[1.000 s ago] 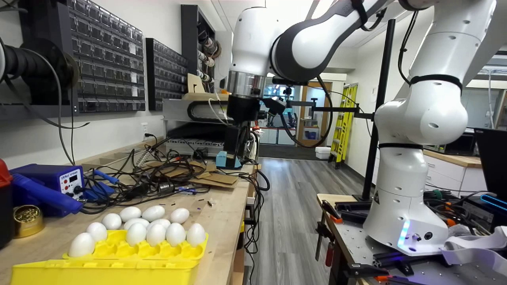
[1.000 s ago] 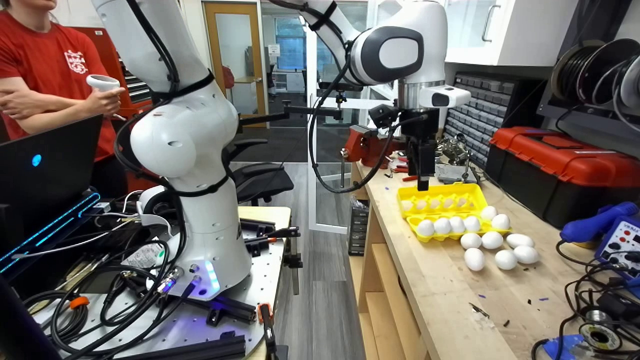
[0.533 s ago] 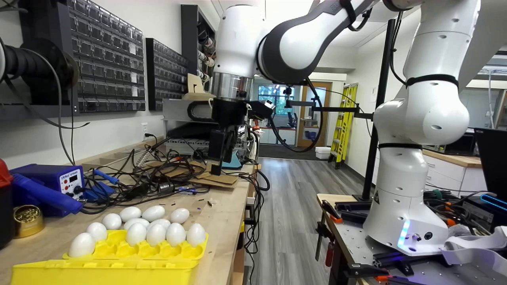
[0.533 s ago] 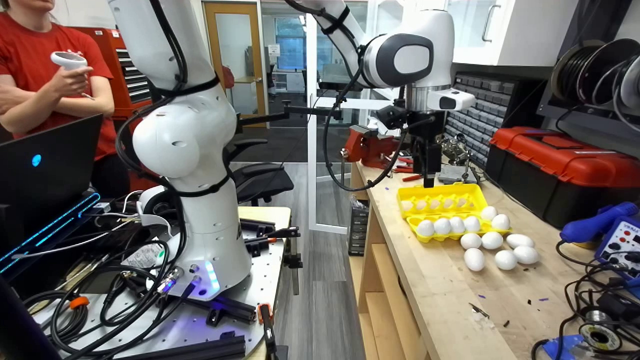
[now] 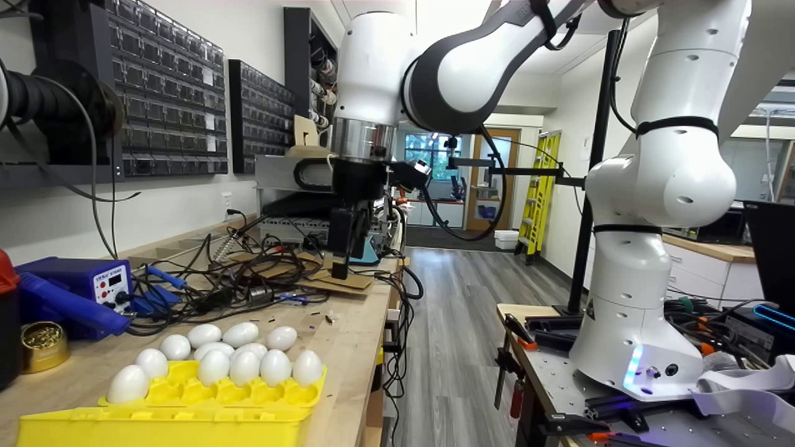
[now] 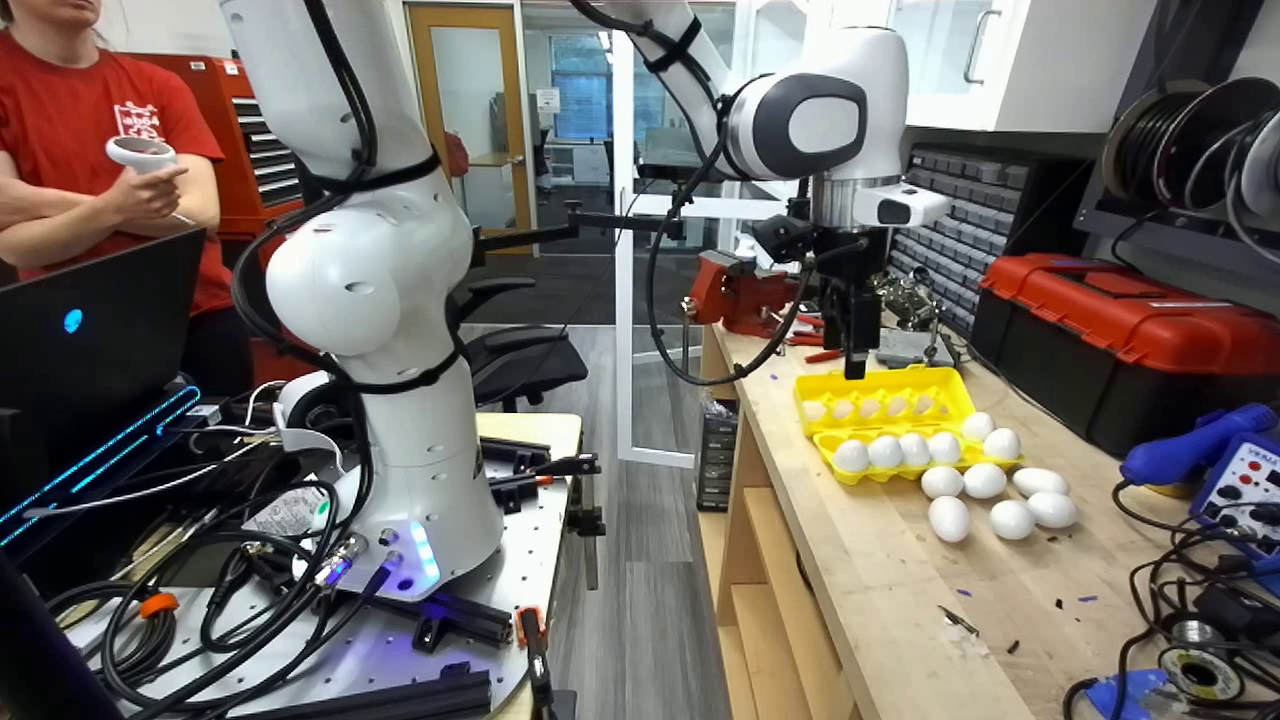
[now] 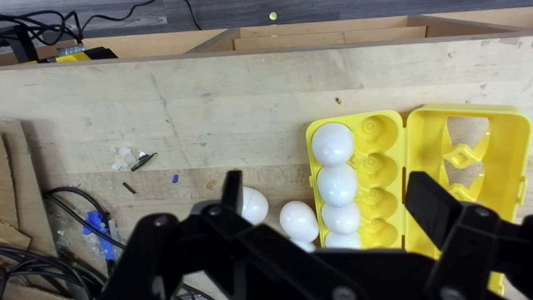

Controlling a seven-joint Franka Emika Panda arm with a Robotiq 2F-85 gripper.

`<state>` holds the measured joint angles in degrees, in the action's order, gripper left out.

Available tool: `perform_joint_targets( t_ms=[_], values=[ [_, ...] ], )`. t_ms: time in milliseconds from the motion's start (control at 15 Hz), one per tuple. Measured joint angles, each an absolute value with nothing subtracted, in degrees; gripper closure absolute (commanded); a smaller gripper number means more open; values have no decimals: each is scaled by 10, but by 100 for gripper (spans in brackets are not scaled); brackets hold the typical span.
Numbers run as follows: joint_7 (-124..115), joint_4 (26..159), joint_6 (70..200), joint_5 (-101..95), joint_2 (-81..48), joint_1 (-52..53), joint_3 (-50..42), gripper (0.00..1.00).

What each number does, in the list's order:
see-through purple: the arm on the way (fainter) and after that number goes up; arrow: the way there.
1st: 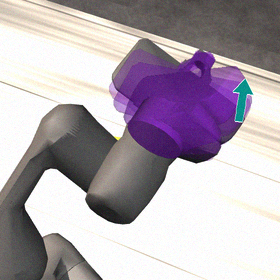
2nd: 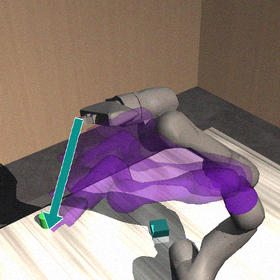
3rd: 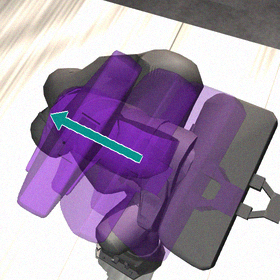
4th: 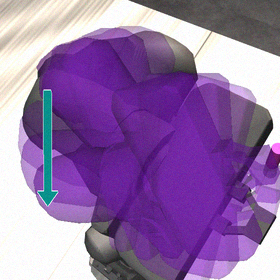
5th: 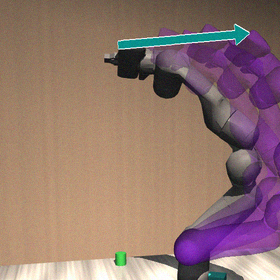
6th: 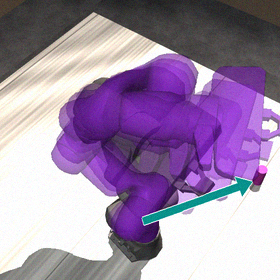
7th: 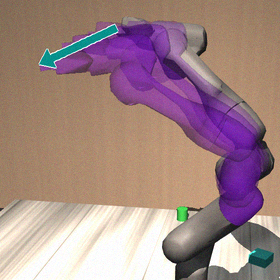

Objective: Pick up an egg from the yellow tray and place it on the table.

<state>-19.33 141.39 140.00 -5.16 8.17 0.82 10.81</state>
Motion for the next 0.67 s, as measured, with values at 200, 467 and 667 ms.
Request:
perform_joint_targets(
  t_ms=[200,467,667],
  values=[
    [-193,1414,1413,-53,64,11,108,0],
    [-193,1414,1442,-53,41,12,107,0],
    [-193,1413,1463,-53,23,15,107,0]
  ],
)
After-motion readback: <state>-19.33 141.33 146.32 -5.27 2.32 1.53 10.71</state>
